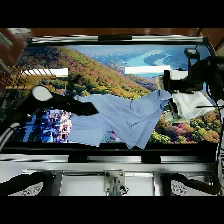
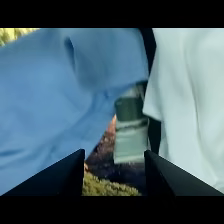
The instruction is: Fold the shirts.
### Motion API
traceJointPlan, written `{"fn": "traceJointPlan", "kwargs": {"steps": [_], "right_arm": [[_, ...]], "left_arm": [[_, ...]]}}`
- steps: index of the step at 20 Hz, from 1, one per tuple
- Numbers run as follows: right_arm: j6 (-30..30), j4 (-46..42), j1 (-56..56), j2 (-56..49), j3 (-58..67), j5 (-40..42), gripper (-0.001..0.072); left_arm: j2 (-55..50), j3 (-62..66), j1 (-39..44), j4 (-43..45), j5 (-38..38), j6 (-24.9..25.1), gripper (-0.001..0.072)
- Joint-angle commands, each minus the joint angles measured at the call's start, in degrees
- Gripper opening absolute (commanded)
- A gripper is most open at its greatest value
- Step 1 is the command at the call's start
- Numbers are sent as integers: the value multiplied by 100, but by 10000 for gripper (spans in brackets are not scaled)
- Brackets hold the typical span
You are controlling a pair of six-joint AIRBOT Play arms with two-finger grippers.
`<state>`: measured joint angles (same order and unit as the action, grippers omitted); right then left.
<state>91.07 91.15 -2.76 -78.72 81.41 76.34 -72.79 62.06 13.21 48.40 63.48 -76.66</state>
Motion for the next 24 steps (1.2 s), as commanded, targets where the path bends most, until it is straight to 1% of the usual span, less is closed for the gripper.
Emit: {"fn": "traceJointPlan", "kwargs": {"steps": [1, 2, 3, 4, 5, 6, 7, 9, 13, 17, 18, 19, 21, 23, 24], "right_arm": [[177, 955, -553, 409, -1080, 483, 479], [177, 1449, -715, 605, -1521, 319, 480], [177, 1882, -822, 763, -1875, 203, 481], [195, 2299, -881, 905, -2210, 151, 509], [297, 2605, -896, 1014, -2492, 160, 511], [396, 2736, -890, 1088, -2708, 168, 511], [398, 2736, -892, 1165, -2907, 146, 511], [393, 2691, -894, 1257, -3110, 79, 511], [363, 2704, -892, 1263, -3115, 2, 511], [282, 2702, -892, 1263, -3115, -243, 511], [254, 2702, -892, 1263, -3115, -286, 511], [254, 2702, -892, 1263, -3115, -310, 511], [251, 2684, -892, 1263, -3115, -310, 511], [219, 2673, -892, 1263, -3119, -330, 511], [166, 2662, -892, 1263, -3119, -352, 511]], "left_arm": [[-17, 68, -1648, 608, 767, 170, 631], [-61, 70, -1851, 608, 710, 317, 659], [-157, 70, -1991, 636, 686, 487, 656], [-284, 70, -2068, 748, 680, 494, 635], [-459, 70, -2083, 905, 684, 511, 568], [-640, 70, -2074, 988, 684, 553, 536], [-831, 74, -2055, 984, 675, 664, 536], [-1137, 87, -2033, 988, 584, 728, 536], [-1471, 85, -1993, 970, 466, 850, 534], [-1668, 85, -1805, 964, 424, 951, 529], [-1722, 85, -1738, 964, 417, 951, 521], [-1768, 85, -1665, 964, 402, 951, 497], [-1788, 85, -1558, 964, 262, 938, 496], [-1797, 85, -1482, 905, 109, 935, 461], [-1825, 85, -1436, 881, 103, 933, 460]]}}
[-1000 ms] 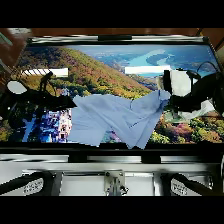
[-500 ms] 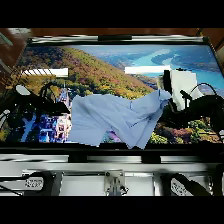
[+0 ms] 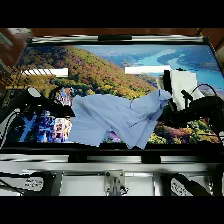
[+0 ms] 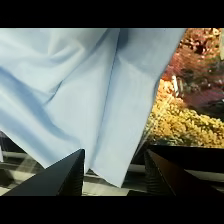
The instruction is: Fold the shirts.
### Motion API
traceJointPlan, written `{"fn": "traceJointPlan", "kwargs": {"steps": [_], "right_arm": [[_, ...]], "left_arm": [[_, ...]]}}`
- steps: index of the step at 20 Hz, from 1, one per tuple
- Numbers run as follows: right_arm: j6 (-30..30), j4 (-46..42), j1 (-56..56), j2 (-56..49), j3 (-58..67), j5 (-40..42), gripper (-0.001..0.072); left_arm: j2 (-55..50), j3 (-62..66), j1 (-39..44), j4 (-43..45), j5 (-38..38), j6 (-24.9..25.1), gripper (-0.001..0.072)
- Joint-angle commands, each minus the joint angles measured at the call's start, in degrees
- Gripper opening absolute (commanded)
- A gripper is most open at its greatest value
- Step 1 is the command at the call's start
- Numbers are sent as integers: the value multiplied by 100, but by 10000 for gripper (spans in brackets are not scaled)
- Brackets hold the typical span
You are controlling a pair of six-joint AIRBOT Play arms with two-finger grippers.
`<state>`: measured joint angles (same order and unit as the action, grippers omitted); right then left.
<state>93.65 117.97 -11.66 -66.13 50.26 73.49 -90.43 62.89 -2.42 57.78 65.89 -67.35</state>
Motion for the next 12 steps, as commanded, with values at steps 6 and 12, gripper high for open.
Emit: {"fn": "traceJointPlan", "kwargs": {"steps": [6, 12], "right_arm": [[-304, -50, 0, -9, -55, 42, 600], [-170, 201, 0, -7, -1672, 131, 600]], "left_arm": [[-210, 4, 243, -236, -136, -63, 196], [-31, 22, 238, -380, 35, 94, 32]]}}
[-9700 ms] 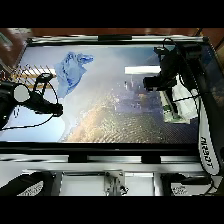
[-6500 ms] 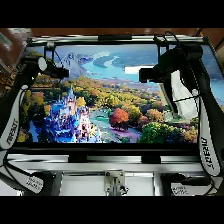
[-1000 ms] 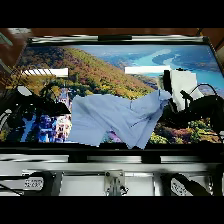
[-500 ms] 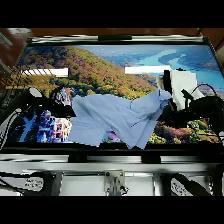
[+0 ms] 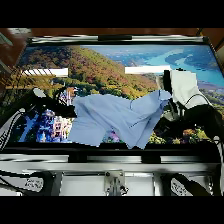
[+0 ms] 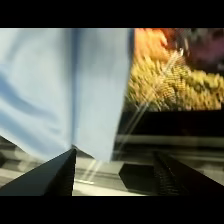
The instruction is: Fold the shirts.
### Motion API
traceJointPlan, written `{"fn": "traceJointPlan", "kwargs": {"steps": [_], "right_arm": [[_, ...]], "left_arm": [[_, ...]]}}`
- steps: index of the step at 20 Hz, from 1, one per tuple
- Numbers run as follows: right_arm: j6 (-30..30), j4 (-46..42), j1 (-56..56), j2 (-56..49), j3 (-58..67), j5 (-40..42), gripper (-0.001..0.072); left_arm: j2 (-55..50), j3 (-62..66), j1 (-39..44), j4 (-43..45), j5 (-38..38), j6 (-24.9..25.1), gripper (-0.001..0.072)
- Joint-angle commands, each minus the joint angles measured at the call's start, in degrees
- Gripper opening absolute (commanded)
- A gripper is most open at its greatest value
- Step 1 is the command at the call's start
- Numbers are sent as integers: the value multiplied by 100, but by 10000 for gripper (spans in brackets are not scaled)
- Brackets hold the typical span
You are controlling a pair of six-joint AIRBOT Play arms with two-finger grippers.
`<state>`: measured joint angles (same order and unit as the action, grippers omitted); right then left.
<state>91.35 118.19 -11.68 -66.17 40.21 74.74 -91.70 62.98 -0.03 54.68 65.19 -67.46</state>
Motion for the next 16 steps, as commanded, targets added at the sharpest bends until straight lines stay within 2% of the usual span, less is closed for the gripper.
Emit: {"fn": "traceJointPlan", "kwargs": {"steps": [1, 5, 10, 13, 14, 15, 16], "right_arm": [[90, 313, 2, -2, -841, -50, 600], [160, 579, 162, -4, -1204, -339, 600], [-363, 669, 1329, -2, -1318, -1237, 600], [-717, 693, 1661, -2, -1318, -1716, 597], [-767, 708, 1727, -2, -1318, -1810, 495], [-828, 726, 1749, -2, -1316, -1893, 317], [-955, 732, 1751, -2, -1309, -1950, 199]], "left_arm": [[166, 13, -9, -70, 103, 103, 32], [361, 59, -33, -70, 142, 101, 32], [474, 188, -35, -72, 181, 98, 32], [562, 256, -37, -70, 258, 101, 33], [586, 275, -37, -70, 256, 101, 33], [597, 306, -37, -70, 258, 101, 32], [610, 348, -37, -70, 262, 101, 32]]}}
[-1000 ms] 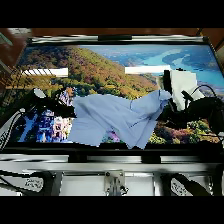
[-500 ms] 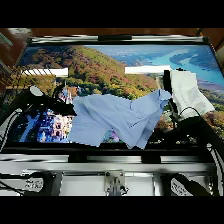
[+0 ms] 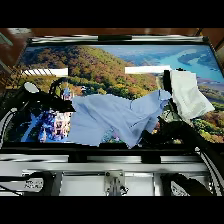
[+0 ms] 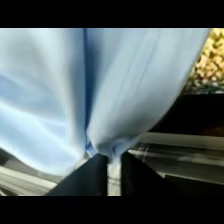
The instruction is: Fold the shirts.
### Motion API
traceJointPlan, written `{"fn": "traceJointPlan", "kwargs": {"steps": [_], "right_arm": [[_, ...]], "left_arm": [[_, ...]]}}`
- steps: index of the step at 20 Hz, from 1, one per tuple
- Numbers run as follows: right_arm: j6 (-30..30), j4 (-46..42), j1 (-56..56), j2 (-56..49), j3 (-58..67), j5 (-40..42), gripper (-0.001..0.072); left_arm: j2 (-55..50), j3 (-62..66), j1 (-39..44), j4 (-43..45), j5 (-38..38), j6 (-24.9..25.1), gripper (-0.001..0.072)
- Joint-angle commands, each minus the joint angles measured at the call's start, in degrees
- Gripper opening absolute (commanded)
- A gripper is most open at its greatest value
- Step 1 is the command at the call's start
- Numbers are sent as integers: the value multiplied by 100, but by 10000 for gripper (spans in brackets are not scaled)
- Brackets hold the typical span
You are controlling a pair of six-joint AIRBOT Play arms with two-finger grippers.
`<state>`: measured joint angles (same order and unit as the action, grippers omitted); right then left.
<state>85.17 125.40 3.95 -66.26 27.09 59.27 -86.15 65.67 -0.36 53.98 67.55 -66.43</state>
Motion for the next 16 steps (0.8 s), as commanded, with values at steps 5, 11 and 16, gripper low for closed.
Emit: {"fn": "traceJointPlan", "kwargs": {"steps": [5, 11, 16], "right_arm": [[-129, -258, 184, 315, 509, -94, 82], [570, -1513, 184, 2048, 2918, 354, 82], [575, -3206, 184, 2927, 5766, -1305, 82]], "left_arm": [[192, 463, -4, 0, 190, 11, 31], [1569, 2361, -2, -4, 55, 278, 31], [3152, 4376, -4, 0, -1683, 70, 31]]}}
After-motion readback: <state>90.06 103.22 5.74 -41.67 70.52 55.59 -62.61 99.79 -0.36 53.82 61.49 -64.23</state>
